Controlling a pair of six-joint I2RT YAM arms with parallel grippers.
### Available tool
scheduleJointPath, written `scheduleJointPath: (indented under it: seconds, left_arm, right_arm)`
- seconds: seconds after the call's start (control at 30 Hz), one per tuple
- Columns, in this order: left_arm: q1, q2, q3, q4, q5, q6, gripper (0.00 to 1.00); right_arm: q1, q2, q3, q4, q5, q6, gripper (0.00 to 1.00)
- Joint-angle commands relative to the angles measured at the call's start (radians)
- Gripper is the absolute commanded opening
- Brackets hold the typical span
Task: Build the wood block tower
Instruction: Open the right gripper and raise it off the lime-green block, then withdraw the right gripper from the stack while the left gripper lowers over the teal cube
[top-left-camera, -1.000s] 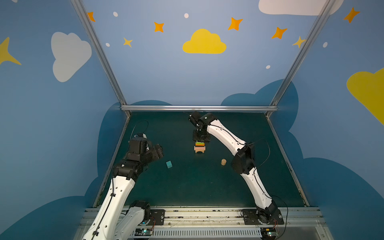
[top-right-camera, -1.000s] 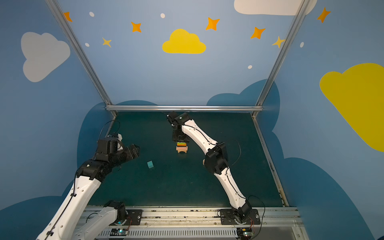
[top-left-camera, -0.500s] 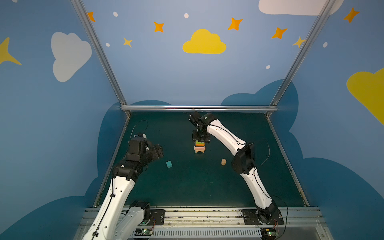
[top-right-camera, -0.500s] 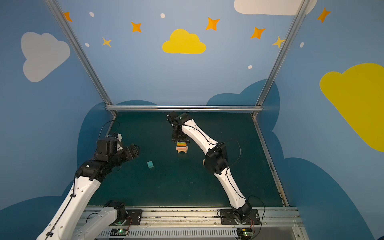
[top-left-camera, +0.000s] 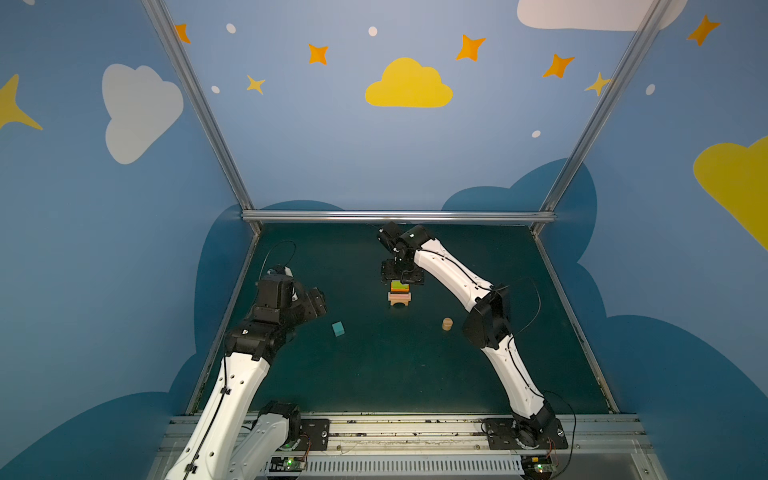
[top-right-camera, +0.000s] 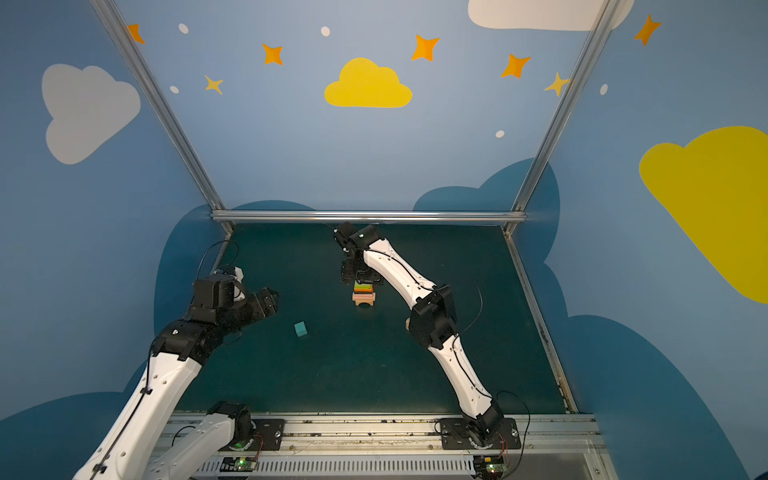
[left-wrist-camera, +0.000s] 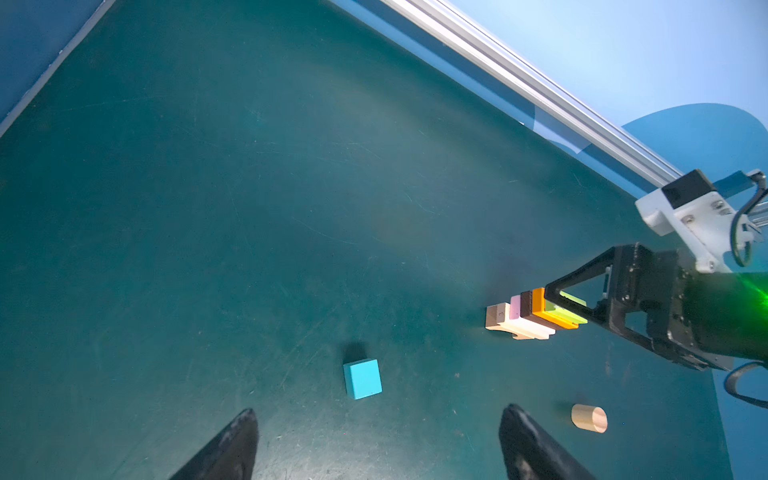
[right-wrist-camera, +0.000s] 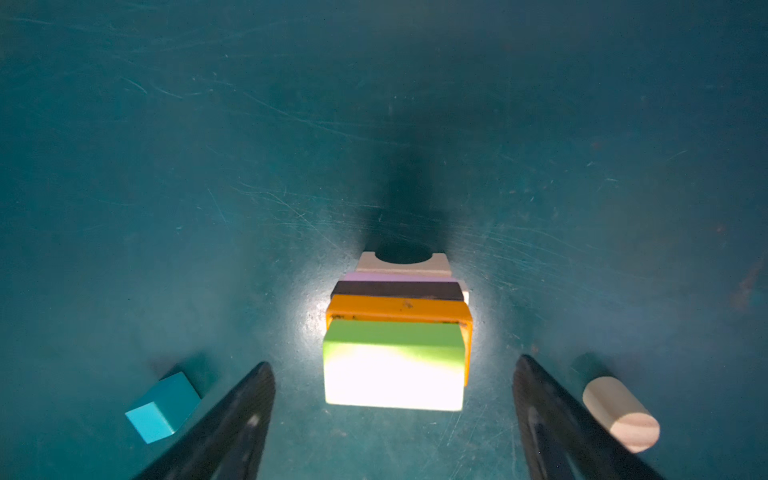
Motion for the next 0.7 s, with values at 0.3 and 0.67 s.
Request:
scheduleJointPath:
  seconds: [0.3, 0.67]
  left_arm:
    - [0.019, 0.054, -0.006, 0.000, 0.036, 0.008, 0.90]
    - [-0.003, 0.196, 0.045, -0.081, 0.044, 0.022, 0.86]
  right_arm:
    - [-0.022, -0.293, -0.260, 0.143, 0.029, -0.040, 0.88]
    - [-0.070, -0.575, -0.611, 0.262, 0.075, -0.049, 0.88]
